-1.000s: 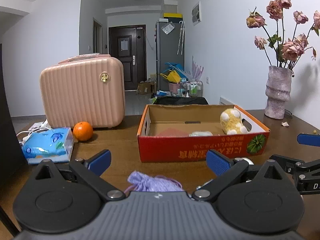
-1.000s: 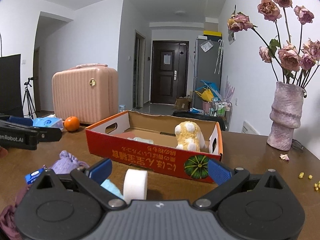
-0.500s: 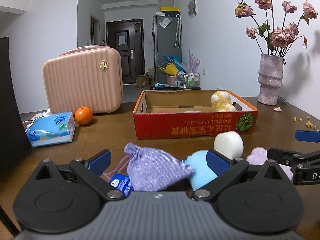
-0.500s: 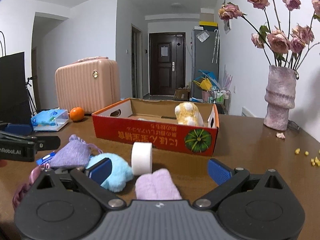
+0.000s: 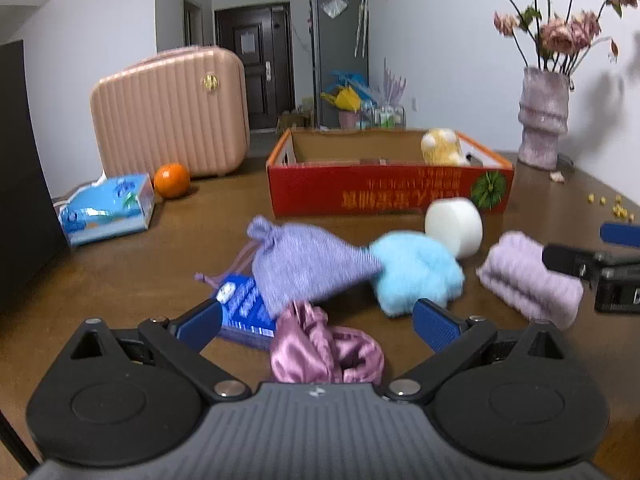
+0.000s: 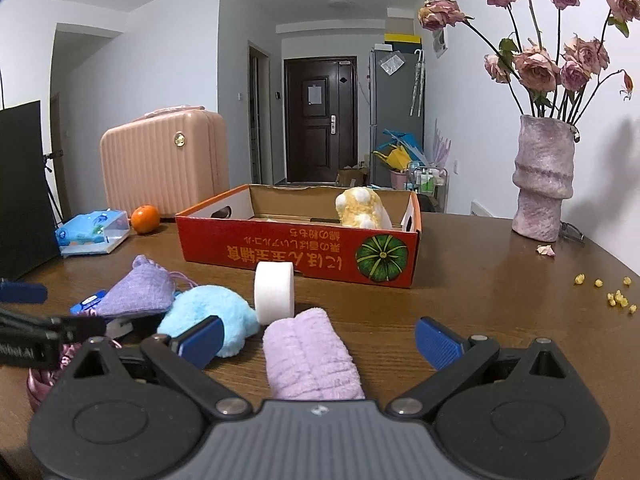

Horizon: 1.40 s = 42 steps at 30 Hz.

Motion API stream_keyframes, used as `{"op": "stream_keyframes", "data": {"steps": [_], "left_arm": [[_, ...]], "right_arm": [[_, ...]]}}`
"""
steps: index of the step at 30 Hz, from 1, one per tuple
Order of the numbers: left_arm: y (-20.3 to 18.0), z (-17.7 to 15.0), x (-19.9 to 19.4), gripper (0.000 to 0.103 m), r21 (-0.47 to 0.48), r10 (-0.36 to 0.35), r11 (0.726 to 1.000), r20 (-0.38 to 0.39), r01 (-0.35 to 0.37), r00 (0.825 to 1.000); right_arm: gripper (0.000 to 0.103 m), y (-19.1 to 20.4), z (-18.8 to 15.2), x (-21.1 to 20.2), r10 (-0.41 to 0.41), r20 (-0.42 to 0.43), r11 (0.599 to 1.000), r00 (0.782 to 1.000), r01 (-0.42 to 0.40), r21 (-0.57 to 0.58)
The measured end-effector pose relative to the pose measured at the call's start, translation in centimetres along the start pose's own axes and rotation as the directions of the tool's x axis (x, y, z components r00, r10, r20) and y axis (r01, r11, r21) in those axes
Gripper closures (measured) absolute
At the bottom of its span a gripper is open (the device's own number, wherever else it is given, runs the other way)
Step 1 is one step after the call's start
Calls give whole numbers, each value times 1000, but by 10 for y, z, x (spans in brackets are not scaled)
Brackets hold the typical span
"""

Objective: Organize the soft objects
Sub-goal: 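Move both grippers back from the box toward the remaining soft items, then grasp the pink satin scrunchie with the left gripper, then grasp the light blue fluffy ball with the right gripper while the left gripper holds the scrunchie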

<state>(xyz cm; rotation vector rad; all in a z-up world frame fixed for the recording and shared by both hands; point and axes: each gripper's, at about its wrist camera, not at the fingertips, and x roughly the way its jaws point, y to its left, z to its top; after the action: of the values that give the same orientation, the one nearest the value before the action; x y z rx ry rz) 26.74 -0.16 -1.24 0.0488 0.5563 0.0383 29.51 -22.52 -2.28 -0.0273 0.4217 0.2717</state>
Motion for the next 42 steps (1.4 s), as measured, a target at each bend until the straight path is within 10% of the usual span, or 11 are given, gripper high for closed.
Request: {"op": "stream_keyframes", "data": {"steps": [12, 21, 42], "left_arm": [[-3, -20, 15, 1, 0, 52, 999, -118, -52, 992], [2, -22, 21, 39, -36, -2, 999, -165, -4, 986], [17, -13, -9, 64, -94, -107, 990, -14, 106, 994]], "right_arm": [[1, 7, -5, -3, 11, -7, 1000, 1000, -11, -26], [1, 8, -7, -1, -6, -18, 1000, 1000, 5, -30], [1, 13, -12, 4, -24, -24, 998, 999, 23, -53]]}}
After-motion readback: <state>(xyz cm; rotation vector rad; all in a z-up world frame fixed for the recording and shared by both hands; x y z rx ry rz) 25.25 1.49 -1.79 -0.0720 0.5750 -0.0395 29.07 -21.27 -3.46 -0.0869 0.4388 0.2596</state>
